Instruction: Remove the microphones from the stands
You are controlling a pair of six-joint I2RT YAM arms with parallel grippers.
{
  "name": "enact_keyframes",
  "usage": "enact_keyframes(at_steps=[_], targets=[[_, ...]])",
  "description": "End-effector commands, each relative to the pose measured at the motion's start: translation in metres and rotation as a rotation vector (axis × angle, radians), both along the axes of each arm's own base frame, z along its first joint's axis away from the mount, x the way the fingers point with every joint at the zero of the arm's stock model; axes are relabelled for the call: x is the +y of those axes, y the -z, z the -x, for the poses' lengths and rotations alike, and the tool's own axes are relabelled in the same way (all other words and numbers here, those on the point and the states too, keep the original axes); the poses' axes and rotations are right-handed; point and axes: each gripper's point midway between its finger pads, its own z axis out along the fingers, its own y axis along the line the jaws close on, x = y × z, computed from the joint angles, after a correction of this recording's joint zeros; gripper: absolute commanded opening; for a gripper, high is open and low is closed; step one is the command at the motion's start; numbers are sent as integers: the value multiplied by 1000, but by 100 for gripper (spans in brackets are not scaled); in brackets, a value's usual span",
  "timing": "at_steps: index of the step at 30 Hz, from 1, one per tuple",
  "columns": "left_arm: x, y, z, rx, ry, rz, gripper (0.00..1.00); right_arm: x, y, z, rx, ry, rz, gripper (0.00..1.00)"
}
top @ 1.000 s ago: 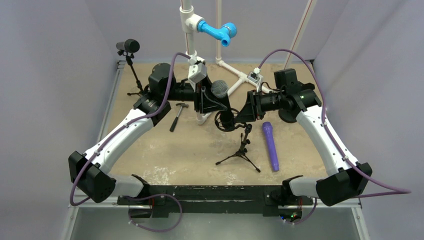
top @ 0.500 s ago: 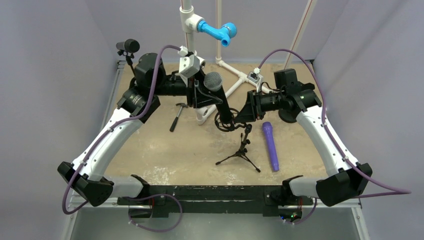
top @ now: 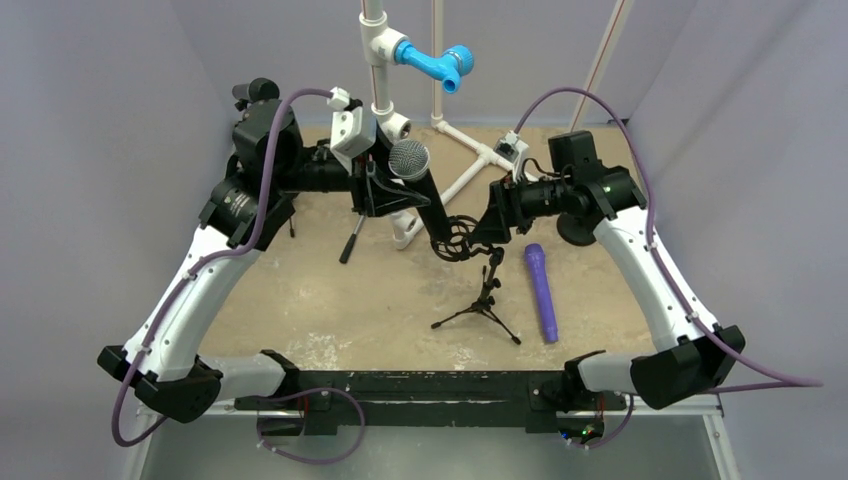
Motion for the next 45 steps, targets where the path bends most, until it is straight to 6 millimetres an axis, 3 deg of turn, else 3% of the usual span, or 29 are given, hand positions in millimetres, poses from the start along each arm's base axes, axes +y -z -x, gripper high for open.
enact_keyframes(at_steps=[1,6,10,15,21,27,33,45], targets=[[13,-20,9,-95,-24,18,0,-4,-18,-12,-115,0,33,71],[19,-19,9,-96,-48,11,0,-4,-47,-13,-204,-13,12,81],[22,-22,7,-72,-74,16,0,-6,-85,-9,-430,-64,-21,81],[20,-28,1,9,-87,48,0,6,-134,11,-696,-150,-207,81],[13,-46,-3,103,-71,131,0,21,-160,21,-733,-247,-305,79],[5,-55,-14,229,-77,205,0,44,-168,17,-715,-261,-313,79],[1,-47,-21,269,-77,210,0,59,-173,11,-692,-274,-324,80],[-8,-39,-25,262,-49,230,0,83,-158,5,-582,-292,-359,70]])
